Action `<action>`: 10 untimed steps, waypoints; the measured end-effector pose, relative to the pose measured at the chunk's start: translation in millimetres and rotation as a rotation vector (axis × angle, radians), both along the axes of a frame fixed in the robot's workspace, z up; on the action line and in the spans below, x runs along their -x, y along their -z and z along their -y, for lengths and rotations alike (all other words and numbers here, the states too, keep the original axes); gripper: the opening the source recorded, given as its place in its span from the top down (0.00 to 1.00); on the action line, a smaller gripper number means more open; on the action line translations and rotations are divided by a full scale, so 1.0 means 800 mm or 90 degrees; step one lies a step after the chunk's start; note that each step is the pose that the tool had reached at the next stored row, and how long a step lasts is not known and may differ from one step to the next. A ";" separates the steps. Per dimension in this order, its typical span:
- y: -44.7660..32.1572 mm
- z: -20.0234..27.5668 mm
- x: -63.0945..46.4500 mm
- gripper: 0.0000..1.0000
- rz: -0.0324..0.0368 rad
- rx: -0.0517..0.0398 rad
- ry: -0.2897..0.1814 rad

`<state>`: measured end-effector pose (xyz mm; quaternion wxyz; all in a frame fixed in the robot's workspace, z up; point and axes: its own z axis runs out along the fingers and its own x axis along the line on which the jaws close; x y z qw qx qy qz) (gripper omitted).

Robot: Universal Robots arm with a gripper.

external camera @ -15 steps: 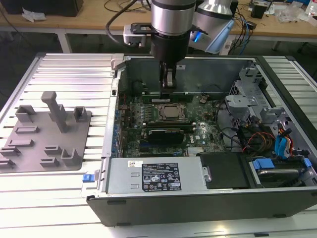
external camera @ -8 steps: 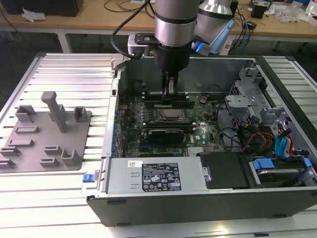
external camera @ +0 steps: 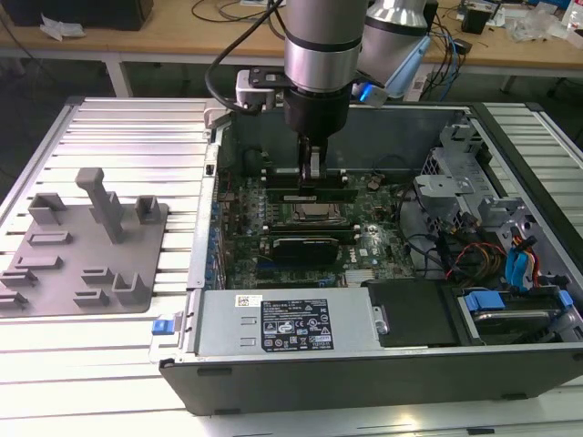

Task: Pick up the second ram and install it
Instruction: 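Insert the second ram into the second slot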

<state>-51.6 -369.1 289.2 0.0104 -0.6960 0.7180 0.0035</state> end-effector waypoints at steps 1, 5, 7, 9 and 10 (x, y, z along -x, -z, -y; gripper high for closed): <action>0.0000 0.0000 0.000 0.91 0.0000 0.0000 0.000; 0.0001 0.0000 0.000 0.91 0.0000 0.0001 0.000; 0.0002 0.0000 0.000 0.91 0.0000 0.0000 0.000; 0.0002 0.0000 0.000 0.91 0.0000 0.0000 0.000; 0.0014 -0.0001 0.000 0.91 0.0002 -0.0003 0.000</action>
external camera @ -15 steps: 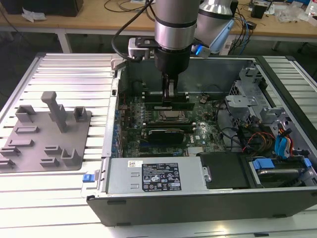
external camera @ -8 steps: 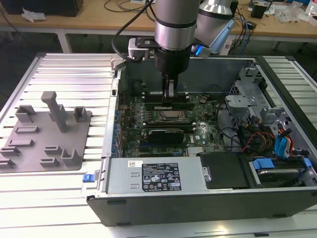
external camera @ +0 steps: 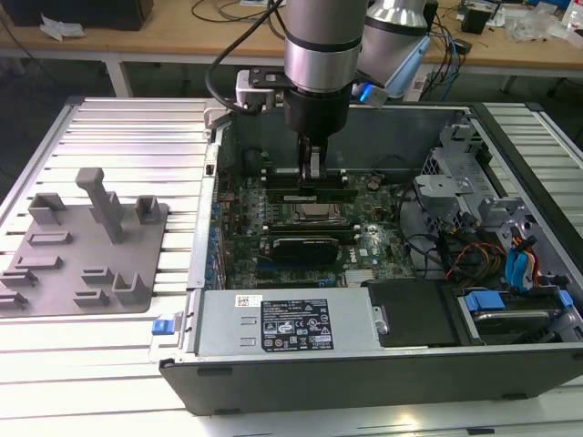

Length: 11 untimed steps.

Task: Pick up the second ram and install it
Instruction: 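Insert the second ram into the second slot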

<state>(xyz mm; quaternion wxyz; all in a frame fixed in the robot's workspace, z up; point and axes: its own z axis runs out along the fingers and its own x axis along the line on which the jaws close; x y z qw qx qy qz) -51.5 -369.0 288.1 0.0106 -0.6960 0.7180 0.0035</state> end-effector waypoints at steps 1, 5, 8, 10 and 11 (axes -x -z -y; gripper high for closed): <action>0.0029 0.0001 0.000 0.91 -0.0002 0.0006 0.000; 0.0138 0.0000 0.000 0.91 -0.0001 0.0005 0.000; 0.0219 0.0001 0.000 0.91 -0.0001 0.0006 0.000; 0.0221 0.0001 0.000 0.91 -0.0003 0.0007 0.000; 0.0223 0.0001 0.000 0.91 -0.0002 0.0006 0.000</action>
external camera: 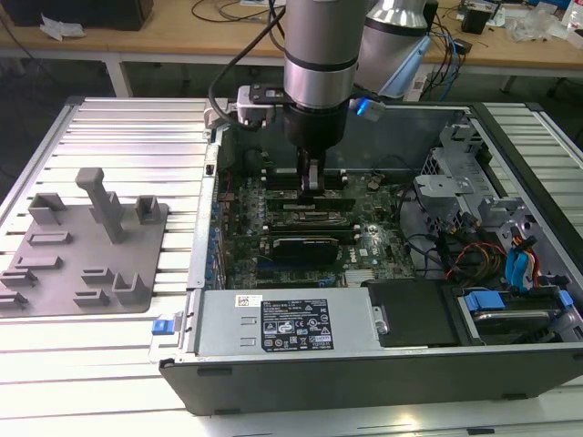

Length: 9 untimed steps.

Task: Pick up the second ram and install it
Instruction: 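Insert the second ram into the second slot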

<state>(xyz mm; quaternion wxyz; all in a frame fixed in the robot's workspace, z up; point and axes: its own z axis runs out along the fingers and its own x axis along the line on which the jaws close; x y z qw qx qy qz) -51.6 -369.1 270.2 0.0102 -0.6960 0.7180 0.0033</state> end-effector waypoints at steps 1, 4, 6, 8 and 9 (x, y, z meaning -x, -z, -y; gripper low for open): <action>0.0005 0.0000 0.000 0.91 0.0001 -0.0002 0.000; 0.0029 0.0000 0.000 0.91 0.0000 0.0001 0.000; 0.0035 0.0000 0.000 0.91 0.0000 0.0000 0.000; 0.0071 0.0000 0.000 0.91 0.0000 -0.0001 0.000; 0.0101 0.0000 0.000 0.91 0.0000 -0.0001 0.000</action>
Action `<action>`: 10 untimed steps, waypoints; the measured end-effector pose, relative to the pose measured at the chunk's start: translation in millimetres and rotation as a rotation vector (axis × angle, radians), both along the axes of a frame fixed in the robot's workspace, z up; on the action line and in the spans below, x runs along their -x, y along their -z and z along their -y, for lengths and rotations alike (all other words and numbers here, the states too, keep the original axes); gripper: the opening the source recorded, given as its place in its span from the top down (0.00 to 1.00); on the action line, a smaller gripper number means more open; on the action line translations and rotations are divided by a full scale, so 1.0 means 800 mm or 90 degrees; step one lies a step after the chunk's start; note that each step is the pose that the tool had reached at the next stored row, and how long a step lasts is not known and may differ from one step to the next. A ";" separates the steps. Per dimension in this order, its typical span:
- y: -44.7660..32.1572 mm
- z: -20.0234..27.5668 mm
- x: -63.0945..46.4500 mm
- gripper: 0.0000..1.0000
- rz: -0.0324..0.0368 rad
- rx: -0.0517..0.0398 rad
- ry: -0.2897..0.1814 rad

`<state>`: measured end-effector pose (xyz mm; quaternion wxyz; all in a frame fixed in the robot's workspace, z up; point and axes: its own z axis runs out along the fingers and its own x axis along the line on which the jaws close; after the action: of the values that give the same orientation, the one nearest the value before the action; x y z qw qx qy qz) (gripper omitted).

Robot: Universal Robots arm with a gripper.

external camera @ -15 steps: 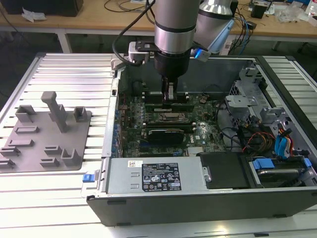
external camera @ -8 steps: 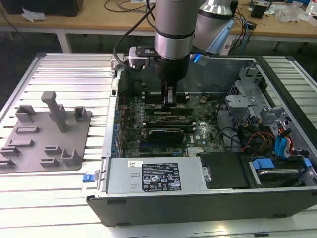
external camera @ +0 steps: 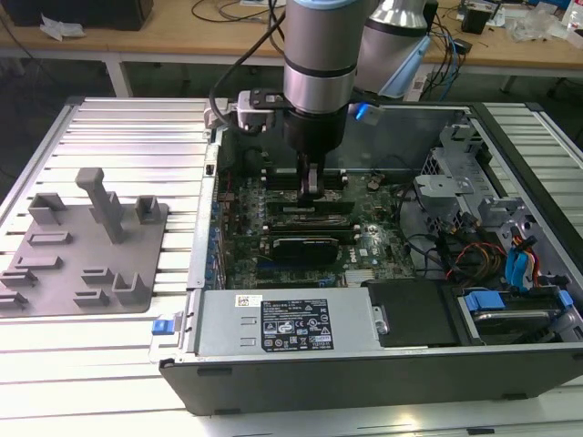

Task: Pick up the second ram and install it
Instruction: 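Insert the second ram into the second slot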

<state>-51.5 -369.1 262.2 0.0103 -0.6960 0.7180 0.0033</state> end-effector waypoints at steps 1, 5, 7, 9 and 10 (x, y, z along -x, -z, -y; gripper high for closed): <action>0.0038 0.0000 0.000 0.91 0.0000 0.0000 0.000; 0.0195 0.0001 0.000 0.91 -0.0001 0.0001 -0.001; 0.0197 0.0000 0.000 0.91 -0.0001 0.0001 -0.001; 0.0225 0.0000 -0.001 0.91 0.0014 0.0001 -0.010; 0.0232 0.0000 -0.001 0.91 0.0014 0.0001 -0.015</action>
<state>-50.4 -369.1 243.6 0.0109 -0.7043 0.7098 0.0026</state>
